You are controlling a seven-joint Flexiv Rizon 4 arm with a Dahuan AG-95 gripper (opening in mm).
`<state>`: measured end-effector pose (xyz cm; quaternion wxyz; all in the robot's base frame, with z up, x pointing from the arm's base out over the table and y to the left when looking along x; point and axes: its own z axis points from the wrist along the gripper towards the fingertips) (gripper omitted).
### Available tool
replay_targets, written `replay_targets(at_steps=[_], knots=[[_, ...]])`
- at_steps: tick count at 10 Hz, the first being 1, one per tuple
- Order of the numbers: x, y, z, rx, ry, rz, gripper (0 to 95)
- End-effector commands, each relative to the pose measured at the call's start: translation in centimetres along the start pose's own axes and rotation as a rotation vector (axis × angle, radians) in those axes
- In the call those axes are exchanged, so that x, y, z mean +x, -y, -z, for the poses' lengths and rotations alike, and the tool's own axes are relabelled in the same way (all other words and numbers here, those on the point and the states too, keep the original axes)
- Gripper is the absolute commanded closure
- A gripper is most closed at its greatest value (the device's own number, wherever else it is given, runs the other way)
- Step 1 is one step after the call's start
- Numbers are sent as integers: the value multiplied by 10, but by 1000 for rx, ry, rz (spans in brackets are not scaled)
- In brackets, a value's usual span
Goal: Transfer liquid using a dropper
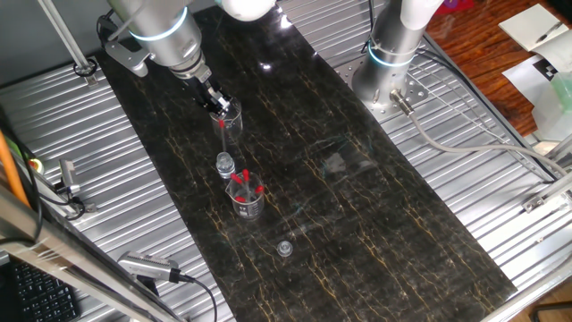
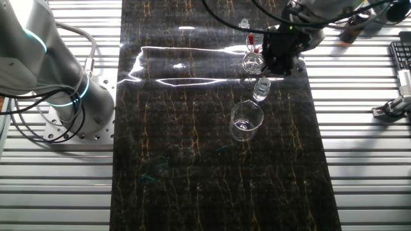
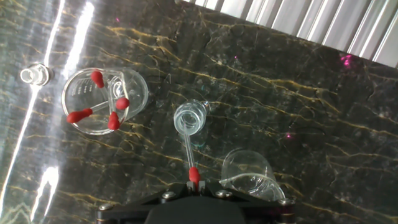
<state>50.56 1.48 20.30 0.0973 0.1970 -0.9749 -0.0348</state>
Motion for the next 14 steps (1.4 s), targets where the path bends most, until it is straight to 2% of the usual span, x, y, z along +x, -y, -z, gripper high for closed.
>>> replay_targets(at_steps=[1,14], knots=[[-2,1,-2,0,2,3,950],[-25,-2,-33,0,7,10,950]])
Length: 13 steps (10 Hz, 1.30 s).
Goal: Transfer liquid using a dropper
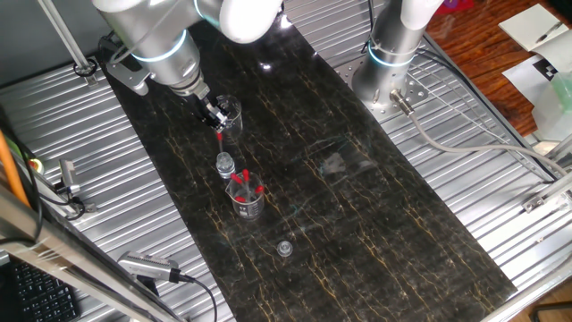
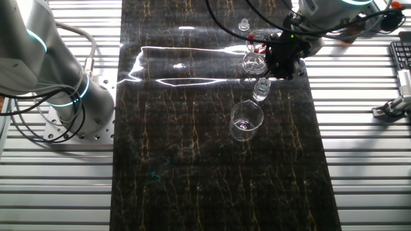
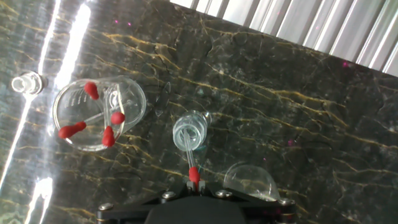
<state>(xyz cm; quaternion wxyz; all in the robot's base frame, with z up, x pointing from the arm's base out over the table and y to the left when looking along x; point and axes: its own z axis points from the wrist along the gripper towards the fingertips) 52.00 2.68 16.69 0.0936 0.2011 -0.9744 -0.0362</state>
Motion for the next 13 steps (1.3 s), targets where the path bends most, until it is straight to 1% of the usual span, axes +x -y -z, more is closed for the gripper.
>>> replay_targets(at_steps=[1,5,8,13], knots=[[-2,0,-4,1,1,2,950],[-6,-1,-18,-1,3,0,950],[-8,-2,-21,-1,11,5,950],[-9,-2,-23,-1,8,3,950]])
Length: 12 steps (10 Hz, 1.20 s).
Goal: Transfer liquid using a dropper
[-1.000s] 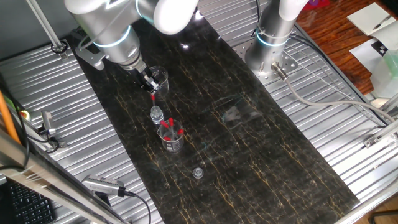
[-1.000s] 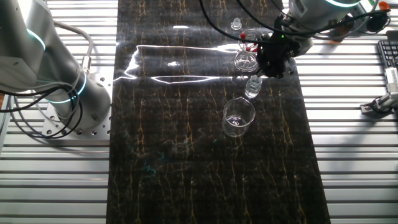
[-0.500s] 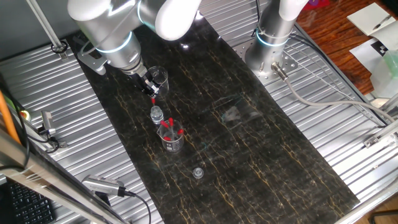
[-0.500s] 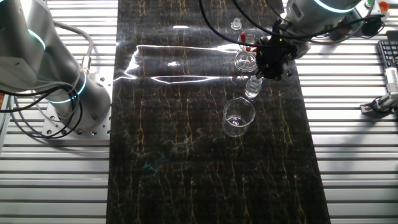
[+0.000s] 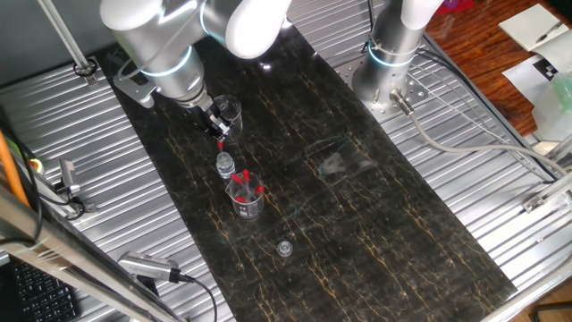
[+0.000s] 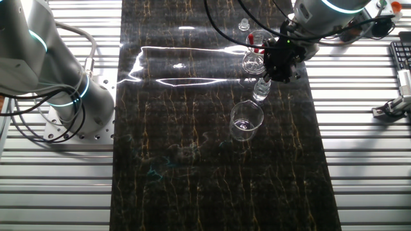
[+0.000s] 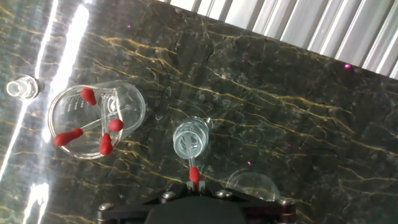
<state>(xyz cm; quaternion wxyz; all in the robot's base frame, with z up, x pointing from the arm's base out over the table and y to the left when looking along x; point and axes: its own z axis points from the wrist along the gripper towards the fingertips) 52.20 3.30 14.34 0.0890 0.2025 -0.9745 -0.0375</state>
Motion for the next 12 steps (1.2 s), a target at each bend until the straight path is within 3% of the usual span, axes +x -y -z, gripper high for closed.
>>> replay_targets(at_steps=[1,6,7,8,9,12], knots=[[-1,0,-1,-1,-2,-1,950],[-1,0,-2,0,2,12,950],[-1,0,-2,0,4,21,760],[-1,0,-2,1,4,24,760],[-1,0,-2,1,4,25,570],[-1,0,-2,2,6,29,570]])
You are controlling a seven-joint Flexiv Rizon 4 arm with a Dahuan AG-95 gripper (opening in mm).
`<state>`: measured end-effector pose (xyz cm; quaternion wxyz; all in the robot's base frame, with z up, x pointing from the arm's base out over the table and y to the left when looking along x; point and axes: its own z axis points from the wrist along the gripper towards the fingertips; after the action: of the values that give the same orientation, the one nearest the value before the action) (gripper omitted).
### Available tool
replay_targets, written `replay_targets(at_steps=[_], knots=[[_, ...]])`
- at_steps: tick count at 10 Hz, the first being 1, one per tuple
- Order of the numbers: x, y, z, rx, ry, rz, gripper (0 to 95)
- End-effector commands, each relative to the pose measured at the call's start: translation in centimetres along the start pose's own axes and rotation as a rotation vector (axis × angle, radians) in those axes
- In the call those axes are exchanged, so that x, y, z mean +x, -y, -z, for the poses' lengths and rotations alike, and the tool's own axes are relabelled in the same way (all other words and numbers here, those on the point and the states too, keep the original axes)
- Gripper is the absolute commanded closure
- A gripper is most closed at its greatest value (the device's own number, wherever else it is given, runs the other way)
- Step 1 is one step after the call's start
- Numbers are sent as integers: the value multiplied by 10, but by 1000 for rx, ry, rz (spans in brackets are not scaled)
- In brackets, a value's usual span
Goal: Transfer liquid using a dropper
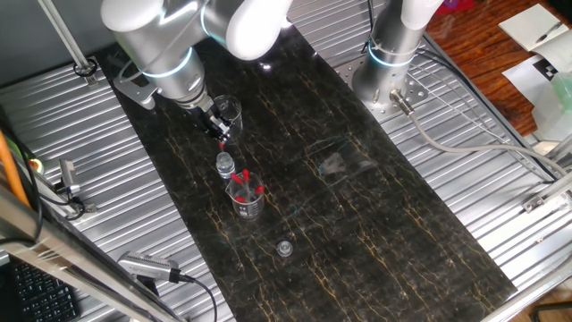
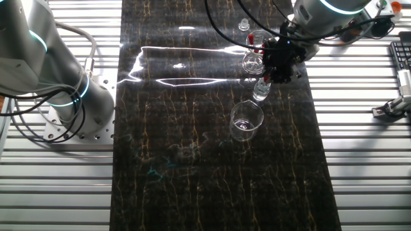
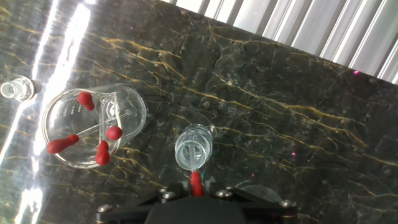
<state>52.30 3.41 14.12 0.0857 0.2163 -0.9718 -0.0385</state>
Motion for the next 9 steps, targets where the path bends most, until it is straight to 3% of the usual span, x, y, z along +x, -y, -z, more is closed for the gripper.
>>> replay_targets(at_steps=[1,9], knots=[[0,0,0,1,0,0,570],[-2,-1,-4,9,5,13,570]])
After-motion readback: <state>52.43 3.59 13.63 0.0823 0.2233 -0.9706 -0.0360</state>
